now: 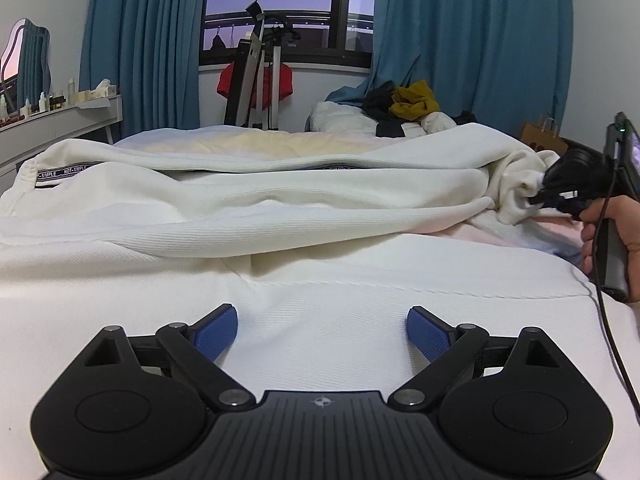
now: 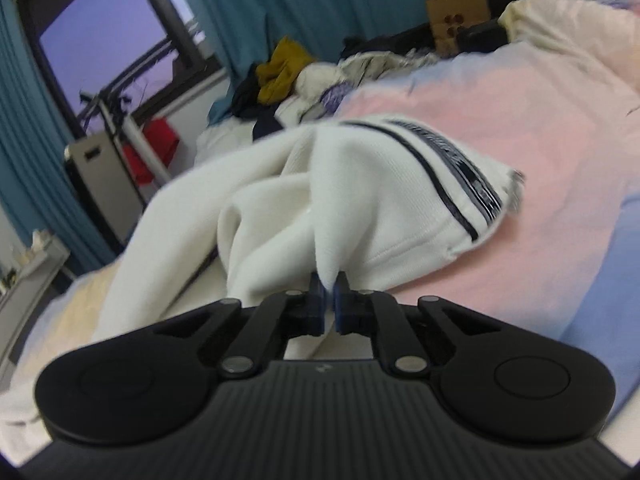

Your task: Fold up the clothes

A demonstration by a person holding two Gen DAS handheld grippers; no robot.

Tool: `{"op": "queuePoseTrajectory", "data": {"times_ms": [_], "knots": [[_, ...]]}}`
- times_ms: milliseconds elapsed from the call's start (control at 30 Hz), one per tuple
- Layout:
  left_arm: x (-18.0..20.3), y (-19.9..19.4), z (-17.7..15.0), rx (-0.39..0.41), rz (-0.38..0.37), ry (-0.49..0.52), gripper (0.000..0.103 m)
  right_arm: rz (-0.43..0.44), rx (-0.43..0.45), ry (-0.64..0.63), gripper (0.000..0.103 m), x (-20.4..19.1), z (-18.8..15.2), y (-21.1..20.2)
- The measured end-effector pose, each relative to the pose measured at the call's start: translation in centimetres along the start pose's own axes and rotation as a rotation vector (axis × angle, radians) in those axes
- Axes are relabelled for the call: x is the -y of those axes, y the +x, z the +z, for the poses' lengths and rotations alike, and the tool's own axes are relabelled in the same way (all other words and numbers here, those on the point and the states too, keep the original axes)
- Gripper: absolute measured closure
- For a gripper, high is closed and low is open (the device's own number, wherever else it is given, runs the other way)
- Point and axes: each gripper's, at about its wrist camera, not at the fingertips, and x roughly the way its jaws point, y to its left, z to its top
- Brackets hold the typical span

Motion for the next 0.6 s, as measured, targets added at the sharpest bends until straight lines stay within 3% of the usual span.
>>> {"op": "queuePoseTrajectory", "data": {"times_ms": [200,467,500,600], "knots": [[-0.1,-0.4,0.7,0.016,-0.013,-0.040,0.009,-0.004,0.121,0.106,0.096,2.9,2.6,-3.1],[-0.8,-2.3,2.7,0.090,-0.058,-0.131,0.009,-0.098,0.273,0.180,0.096,8.7,7.5,-6.2],[-0.9,-2.4,2.8,0.093,-0.066,-0.141,0.009,-0.113,0.283,0.188,0.096,9.6,7.9,-6.4],[-1.2,-2.6,3.2,0.095,-0.086,-0.166,0.009,-0.177,0.189,0.224,0.096,13.0,7.0,-4.8]]}}
